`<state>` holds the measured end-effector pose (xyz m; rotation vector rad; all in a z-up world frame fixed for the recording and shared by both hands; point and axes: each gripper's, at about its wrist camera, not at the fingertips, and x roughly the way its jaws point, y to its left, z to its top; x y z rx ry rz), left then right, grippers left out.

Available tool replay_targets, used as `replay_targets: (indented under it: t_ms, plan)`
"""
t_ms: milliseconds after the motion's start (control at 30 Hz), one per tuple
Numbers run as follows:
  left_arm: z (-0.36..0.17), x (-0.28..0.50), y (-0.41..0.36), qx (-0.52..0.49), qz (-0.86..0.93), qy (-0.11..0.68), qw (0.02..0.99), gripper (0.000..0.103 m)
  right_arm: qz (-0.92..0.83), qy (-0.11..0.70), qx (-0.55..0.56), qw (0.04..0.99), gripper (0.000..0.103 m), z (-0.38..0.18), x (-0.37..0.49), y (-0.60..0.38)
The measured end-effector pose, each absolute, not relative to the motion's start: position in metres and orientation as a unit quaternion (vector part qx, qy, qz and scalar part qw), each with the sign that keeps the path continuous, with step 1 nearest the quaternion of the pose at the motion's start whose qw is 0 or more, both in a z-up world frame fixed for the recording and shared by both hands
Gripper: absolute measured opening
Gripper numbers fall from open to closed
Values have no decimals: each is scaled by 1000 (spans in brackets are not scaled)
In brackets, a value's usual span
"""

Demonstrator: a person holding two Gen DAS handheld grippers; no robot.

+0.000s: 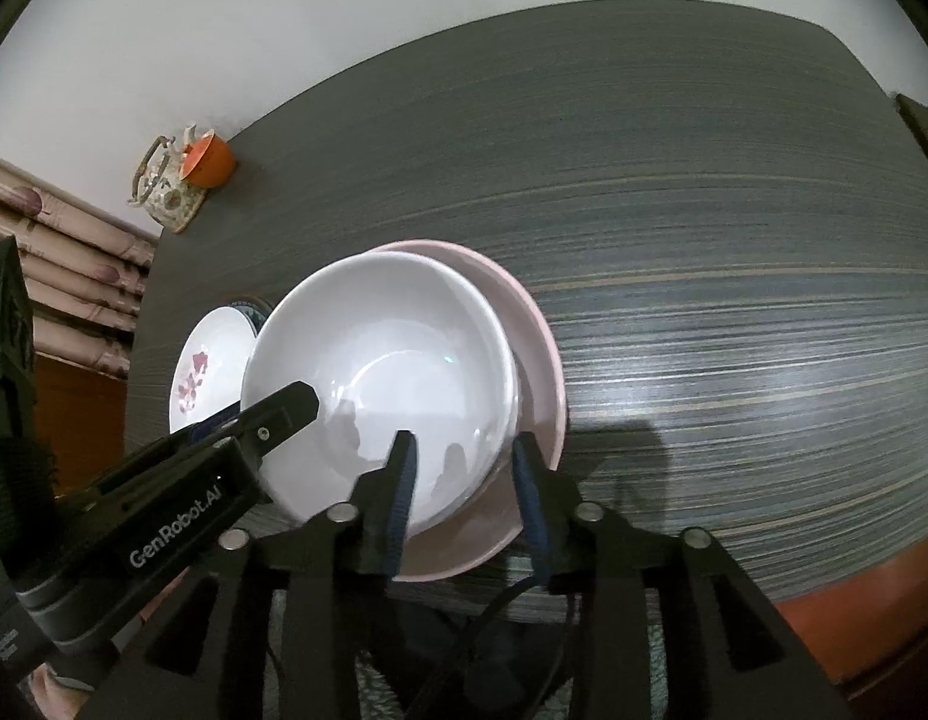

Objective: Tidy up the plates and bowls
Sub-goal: 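Open both grippers and withdraw them from the nested bowls, then grasp the pink-rimmed bowl rim with both grippers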

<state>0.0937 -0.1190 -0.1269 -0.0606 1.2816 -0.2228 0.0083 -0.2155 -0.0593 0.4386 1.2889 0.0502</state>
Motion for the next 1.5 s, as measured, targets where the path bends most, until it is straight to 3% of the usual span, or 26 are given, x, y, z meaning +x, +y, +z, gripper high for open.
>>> replay_targets:
  t_ms: [367,700,1500]
  plan:
    - [-103,100,-76,-89,-106,583,800,44,20,582,214,785,38,-49,3,-230]
    - [-115,98,-42,-126,-74,606,782,44,-9,573,231,786,43,-45,-9,-257]
    - [-164,113,-40,-179,-68,675,712,44,-25,619,233,750,43,-83,0,-251]
